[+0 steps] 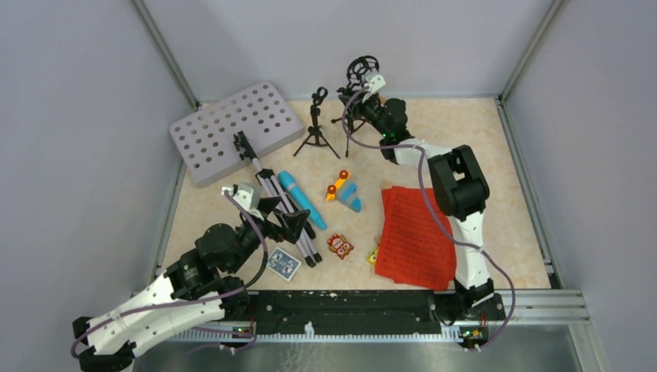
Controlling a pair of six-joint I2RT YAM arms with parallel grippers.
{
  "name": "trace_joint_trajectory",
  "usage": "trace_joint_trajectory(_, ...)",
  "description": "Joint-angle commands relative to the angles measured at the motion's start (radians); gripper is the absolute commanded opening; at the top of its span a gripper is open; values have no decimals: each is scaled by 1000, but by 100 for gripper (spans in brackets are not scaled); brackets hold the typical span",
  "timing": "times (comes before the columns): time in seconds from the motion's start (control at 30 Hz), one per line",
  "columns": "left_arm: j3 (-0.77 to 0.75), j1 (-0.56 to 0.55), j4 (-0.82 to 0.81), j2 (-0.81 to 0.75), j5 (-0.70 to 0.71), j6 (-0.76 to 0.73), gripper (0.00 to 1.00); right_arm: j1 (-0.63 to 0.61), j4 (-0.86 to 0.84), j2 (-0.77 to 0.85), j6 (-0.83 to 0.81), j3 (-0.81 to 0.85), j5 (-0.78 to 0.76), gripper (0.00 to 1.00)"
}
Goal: Pack up the instrument practice props
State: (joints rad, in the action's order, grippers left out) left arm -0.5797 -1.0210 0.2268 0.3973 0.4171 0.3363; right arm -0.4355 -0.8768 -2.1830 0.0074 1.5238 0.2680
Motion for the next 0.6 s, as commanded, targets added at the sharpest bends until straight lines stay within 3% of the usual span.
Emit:
trace_joint_trajectory(0.0,-8,-1,-44,-9,15,-38,99,14,-182,-40,55,84,139,0)
trace_joint_trajectory(0.3,-14,-2,-49,33,4,-34,99,14,-210,-96,98,89,245,0)
trace_joint_trajectory(0.57,-5,-2,-58,35,10,-28,99,11,-243,-57,104,4,272,17)
